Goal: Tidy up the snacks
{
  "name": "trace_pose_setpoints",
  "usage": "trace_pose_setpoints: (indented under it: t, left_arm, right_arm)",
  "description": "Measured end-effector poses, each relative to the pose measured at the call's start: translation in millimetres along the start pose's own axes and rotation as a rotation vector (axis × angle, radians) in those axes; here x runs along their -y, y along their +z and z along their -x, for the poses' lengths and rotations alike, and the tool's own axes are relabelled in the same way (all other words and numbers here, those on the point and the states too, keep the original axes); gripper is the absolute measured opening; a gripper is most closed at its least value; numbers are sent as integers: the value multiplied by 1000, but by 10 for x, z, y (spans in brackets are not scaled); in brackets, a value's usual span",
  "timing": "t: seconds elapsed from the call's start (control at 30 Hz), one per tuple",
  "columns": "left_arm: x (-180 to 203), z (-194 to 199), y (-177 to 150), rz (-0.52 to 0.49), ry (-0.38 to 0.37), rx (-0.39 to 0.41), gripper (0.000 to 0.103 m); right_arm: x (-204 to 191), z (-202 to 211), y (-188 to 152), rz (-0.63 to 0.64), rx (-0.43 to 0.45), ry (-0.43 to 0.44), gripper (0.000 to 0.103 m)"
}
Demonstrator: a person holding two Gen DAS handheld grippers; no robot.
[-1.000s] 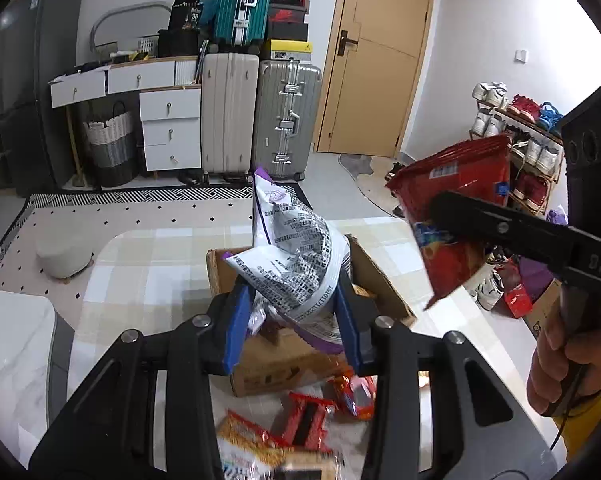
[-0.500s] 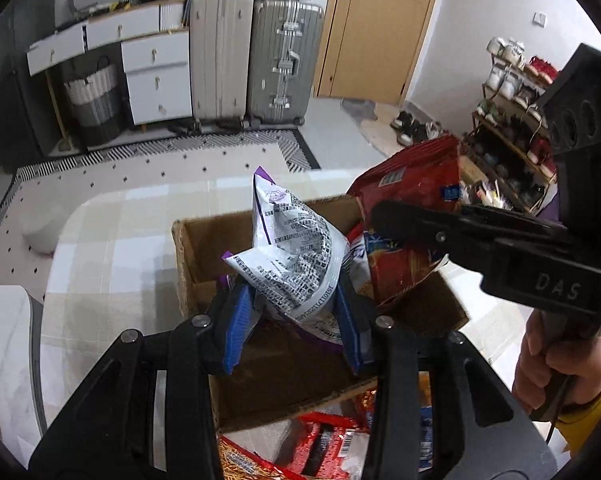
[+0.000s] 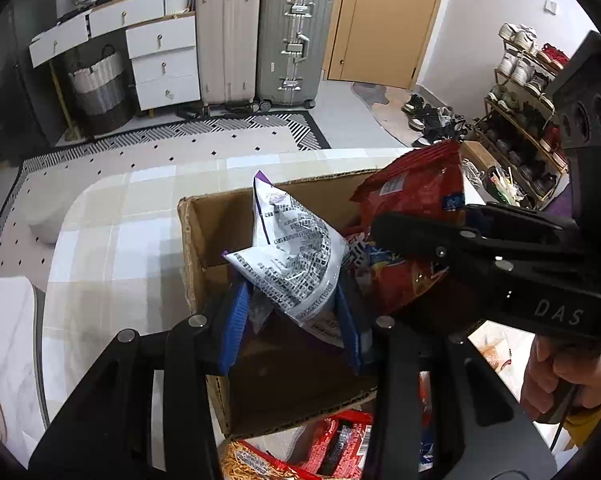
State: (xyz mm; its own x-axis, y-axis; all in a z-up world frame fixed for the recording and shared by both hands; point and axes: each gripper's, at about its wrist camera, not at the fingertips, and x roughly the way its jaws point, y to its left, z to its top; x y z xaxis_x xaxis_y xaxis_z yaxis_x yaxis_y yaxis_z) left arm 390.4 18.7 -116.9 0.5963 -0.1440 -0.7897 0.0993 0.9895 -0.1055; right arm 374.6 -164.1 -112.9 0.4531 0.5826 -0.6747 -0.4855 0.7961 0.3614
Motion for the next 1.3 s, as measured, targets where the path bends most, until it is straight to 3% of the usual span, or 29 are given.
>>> trace_pose_setpoints:
  t: [0.3, 0.47, 0.87, 0.97, 1.03, 1.3]
  left_arm:
    - [96, 78, -125, -18, 34, -6, 46]
    - [133, 278, -192, -17, 75, 24, 78]
    - [141, 717, -340, -17, 93, 52, 78]
    - [200, 833, -373, -25, 101, 61, 78]
    - [232, 919, -397, -28, 99, 70, 78]
    - [327, 1329, -494, -26, 96, 109, 79]
  right_arm:
    - [31, -15, -27, -25, -17, -35, 39]
    - [42, -23, -28, -48, -26, -37, 39]
    - [-2, 40, -64, -65, -51, -72, 42]
    - [-10, 102, -61, -72, -41, -77, 44]
    - [-15, 150, -59, -69, -32, -105, 51]
    - [-180, 457, -107, -36, 14, -83, 51]
